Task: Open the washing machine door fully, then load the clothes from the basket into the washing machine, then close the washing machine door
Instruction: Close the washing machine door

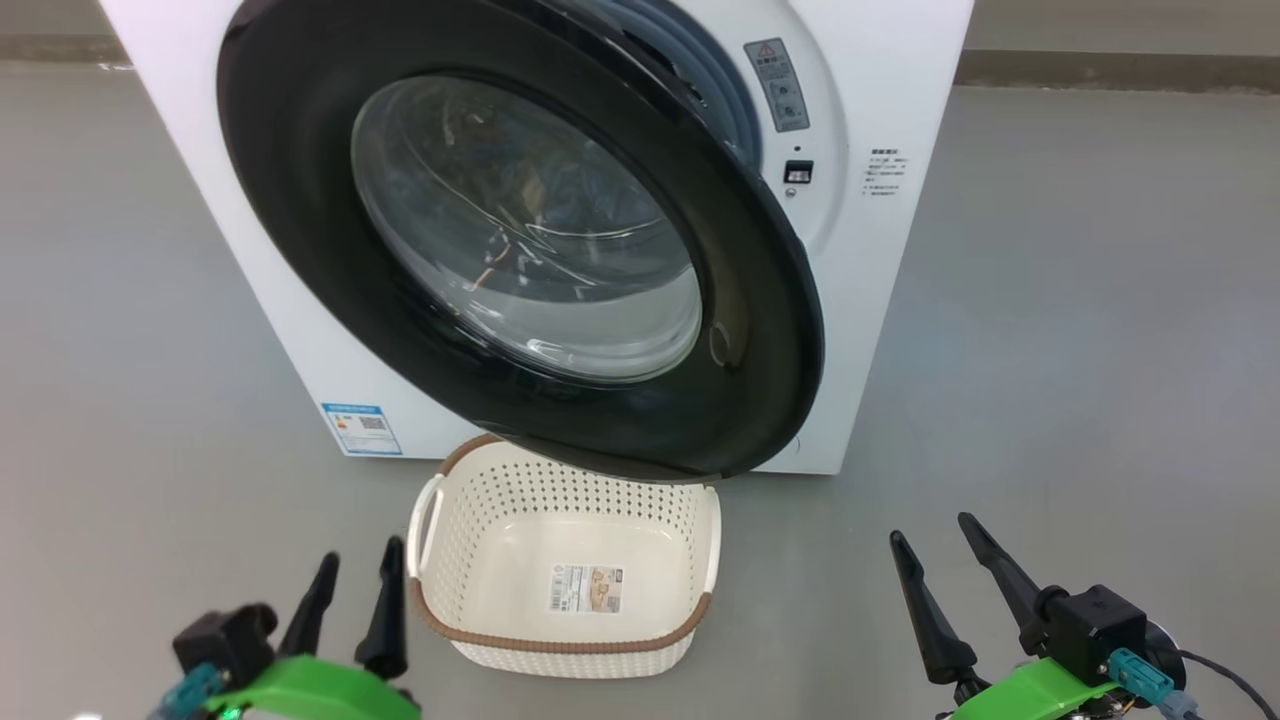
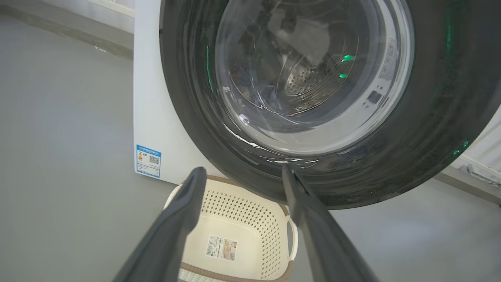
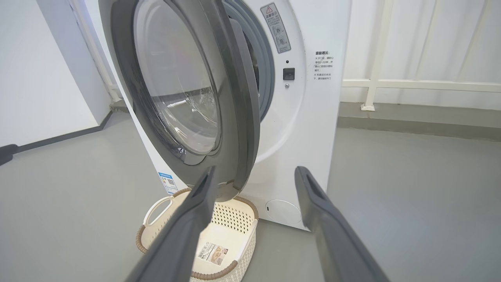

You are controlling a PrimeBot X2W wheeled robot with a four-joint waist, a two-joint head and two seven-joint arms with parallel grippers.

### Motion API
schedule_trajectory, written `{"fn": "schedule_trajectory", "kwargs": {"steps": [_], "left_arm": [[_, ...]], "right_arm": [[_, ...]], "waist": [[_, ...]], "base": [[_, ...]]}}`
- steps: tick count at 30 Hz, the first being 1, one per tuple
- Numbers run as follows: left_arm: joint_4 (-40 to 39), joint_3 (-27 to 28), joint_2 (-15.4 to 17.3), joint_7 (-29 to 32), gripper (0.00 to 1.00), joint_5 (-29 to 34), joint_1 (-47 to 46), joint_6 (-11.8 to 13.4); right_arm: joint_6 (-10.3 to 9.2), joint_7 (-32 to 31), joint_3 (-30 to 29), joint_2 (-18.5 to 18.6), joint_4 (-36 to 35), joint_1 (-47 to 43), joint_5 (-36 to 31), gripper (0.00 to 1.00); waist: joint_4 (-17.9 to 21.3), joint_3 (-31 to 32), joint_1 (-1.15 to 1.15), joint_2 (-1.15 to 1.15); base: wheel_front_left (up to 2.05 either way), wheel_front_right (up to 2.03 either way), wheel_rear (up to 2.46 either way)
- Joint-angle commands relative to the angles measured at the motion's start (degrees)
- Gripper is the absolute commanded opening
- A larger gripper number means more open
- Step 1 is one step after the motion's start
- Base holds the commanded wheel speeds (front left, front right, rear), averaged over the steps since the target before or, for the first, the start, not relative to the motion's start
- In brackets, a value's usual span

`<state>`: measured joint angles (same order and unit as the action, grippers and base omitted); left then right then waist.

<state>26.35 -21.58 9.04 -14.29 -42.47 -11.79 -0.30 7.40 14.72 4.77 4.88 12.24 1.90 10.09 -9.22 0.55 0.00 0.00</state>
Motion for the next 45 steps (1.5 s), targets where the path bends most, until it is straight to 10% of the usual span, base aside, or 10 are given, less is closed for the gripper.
{"fn": "schedule_trajectory", "kwargs": {"steps": [1, 41, 43, 45], "left_arm": [[-2.0, 3.1, 1.0, -0.7, 1.0, 1.6, 0.0, 0.6], [-8.3, 24.1, -4.2, -0.7, 1.0, 21.9, 10.8, -5.2], [-8.3, 24.5, -4.4, -0.7, 1.0, 22.2, 10.7, -5.5], [-8.3, 24.8, -4.5, -0.7, 1.0, 22.5, 10.6, -5.6]], "right_arm": [[0.09, 0.3, 1.2, -0.2, -1.6, 0.2, -0.5, 1.0], [0.09, 0.3, -3.8, -0.3, 0.4, 0.1, -0.9, 1.0], [0.09, 0.3, -4.1, -0.4, 0.7, 0.3, -1.0, 0.83], [0.09, 0.3, -4.2, -0.4, 0.9, 0.5, -1.1, 0.38]], "waist": [[-0.4, 0.3, 0.0, 0.0], [-1.0, 0.3, 0.0, 0.0], [-1.0, 0.3, 0.0, 0.0], [-0.9, 0.3, 0.0, 0.0]], "base": [[0.0, 0.0, 0.0], [0.0, 0.0, 0.0], [0.0, 0.0, 0.0], [0.0, 0.0, 0.0]]}}
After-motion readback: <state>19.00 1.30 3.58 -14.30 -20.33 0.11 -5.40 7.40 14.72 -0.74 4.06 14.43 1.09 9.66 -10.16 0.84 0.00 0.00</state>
